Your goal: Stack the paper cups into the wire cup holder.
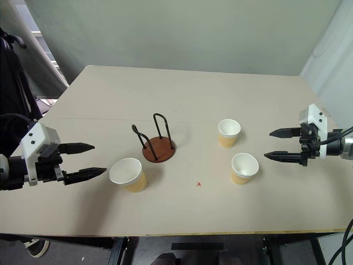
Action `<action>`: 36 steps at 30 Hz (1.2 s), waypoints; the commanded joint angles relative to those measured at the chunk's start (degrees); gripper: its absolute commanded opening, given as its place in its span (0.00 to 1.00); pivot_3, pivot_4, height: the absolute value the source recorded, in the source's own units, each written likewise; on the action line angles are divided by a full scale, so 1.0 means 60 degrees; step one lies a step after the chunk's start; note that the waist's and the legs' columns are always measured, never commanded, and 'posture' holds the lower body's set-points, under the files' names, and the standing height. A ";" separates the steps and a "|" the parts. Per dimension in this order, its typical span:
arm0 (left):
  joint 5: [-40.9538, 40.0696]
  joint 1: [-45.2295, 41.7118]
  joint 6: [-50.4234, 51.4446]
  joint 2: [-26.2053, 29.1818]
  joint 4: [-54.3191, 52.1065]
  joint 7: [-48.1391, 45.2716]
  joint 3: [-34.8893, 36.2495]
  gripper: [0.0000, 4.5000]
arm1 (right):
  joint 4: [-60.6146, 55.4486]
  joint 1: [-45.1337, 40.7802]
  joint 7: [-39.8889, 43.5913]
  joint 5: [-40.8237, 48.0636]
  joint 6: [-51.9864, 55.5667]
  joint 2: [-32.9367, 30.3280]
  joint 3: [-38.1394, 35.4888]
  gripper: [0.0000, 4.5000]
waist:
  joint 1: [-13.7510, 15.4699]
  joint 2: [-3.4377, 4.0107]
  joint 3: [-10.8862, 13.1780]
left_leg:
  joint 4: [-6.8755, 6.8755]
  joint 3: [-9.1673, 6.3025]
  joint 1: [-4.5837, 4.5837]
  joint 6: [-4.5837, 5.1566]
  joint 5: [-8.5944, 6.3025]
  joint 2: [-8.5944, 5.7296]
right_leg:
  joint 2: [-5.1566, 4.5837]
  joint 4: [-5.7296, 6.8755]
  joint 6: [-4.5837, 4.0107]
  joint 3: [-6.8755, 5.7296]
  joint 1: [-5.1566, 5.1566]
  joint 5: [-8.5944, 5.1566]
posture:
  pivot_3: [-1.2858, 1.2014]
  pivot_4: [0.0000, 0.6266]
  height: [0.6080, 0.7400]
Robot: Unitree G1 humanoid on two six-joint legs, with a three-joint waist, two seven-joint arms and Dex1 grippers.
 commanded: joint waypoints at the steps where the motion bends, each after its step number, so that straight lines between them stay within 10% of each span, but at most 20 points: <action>1: -0.0047 -0.0039 -0.0047 0.0047 -0.0100 0.0030 0.0357 0.99 | -0.0141 -0.0041 -0.0024 0.0061 -0.0036 -0.0124 -0.0212 0.92 | 0.0000 0.0000 0.0000 | 0.0000 0.0000 0.0000 0.0000 0.0000 0.0000 | 0.0000 0.0000 0.0000 0.0000 0.0000 0.0000 | 0.52 0.24 1.00; 36: 0.0038 -0.0913 -0.0067 0.0201 0.0079 -0.0261 -0.0497 0.99 | -0.1189 0.0166 0.0177 0.1434 0.0655 -0.0136 -0.1071 0.92 | 0.0022 0.0001 0.0001 | -0.0003 0.0008 0.0000 -0.0004 0.0002 -0.0002 | 0.0001 -0.0002 0.0000 -0.0001 0.0000 0.0000 | 0.52 0.24 1.00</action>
